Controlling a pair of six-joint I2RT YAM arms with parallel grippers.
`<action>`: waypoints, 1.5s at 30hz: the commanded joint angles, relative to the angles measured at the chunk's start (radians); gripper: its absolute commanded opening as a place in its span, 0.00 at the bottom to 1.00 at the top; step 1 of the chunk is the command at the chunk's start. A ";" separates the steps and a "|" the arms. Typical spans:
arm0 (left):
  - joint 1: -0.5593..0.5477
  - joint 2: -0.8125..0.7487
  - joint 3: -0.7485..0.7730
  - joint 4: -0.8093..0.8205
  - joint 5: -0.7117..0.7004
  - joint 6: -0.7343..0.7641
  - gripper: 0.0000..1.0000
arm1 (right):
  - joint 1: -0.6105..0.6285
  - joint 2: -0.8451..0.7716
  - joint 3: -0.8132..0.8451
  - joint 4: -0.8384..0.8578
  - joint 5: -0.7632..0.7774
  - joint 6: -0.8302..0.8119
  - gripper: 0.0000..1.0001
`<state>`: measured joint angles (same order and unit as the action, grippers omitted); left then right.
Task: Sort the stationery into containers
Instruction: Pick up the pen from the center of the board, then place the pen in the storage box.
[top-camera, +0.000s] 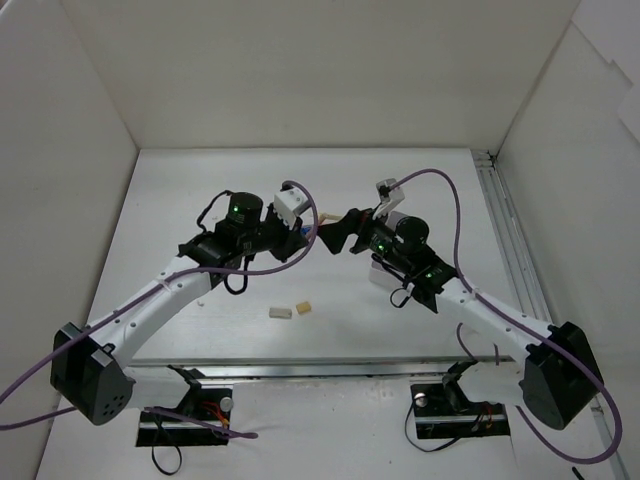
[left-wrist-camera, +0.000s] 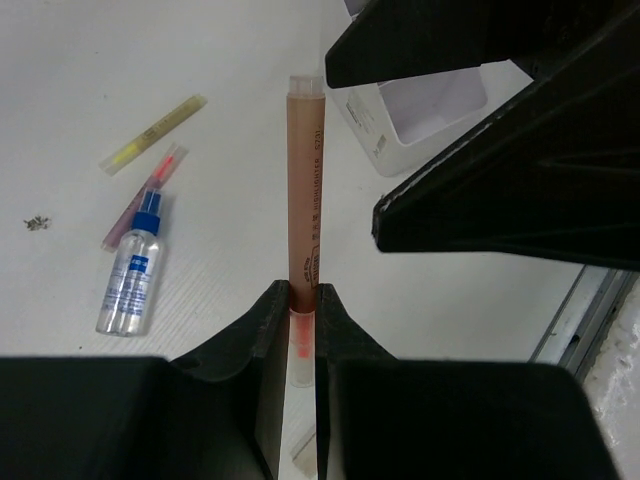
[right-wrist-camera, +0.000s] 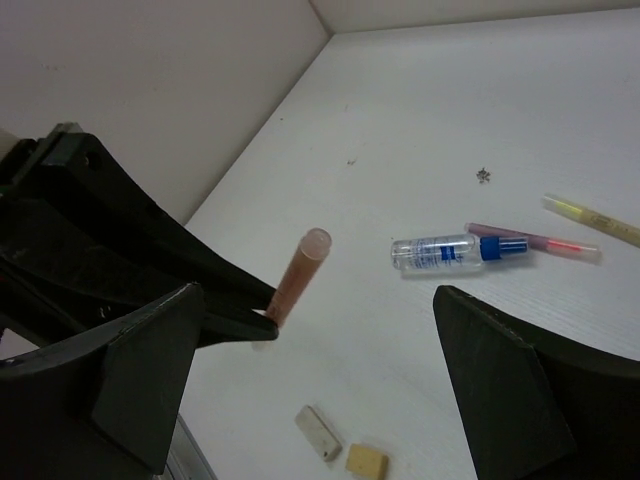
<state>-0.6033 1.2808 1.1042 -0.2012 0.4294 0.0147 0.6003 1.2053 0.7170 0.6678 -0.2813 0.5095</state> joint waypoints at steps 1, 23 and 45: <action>-0.026 0.008 0.040 0.083 0.022 -0.030 0.00 | 0.032 0.008 0.032 0.165 0.111 0.081 0.95; -0.085 0.009 0.056 0.101 -0.032 -0.039 0.21 | 0.049 0.051 0.033 0.231 0.205 0.121 0.00; 0.146 -0.019 -0.004 0.095 -0.209 -0.140 1.00 | -0.111 -0.078 0.053 -0.042 0.857 -0.419 0.00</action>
<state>-0.5079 1.2655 1.0664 -0.1677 0.2161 -0.0612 0.5198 1.0939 0.7204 0.5968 0.4179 0.2218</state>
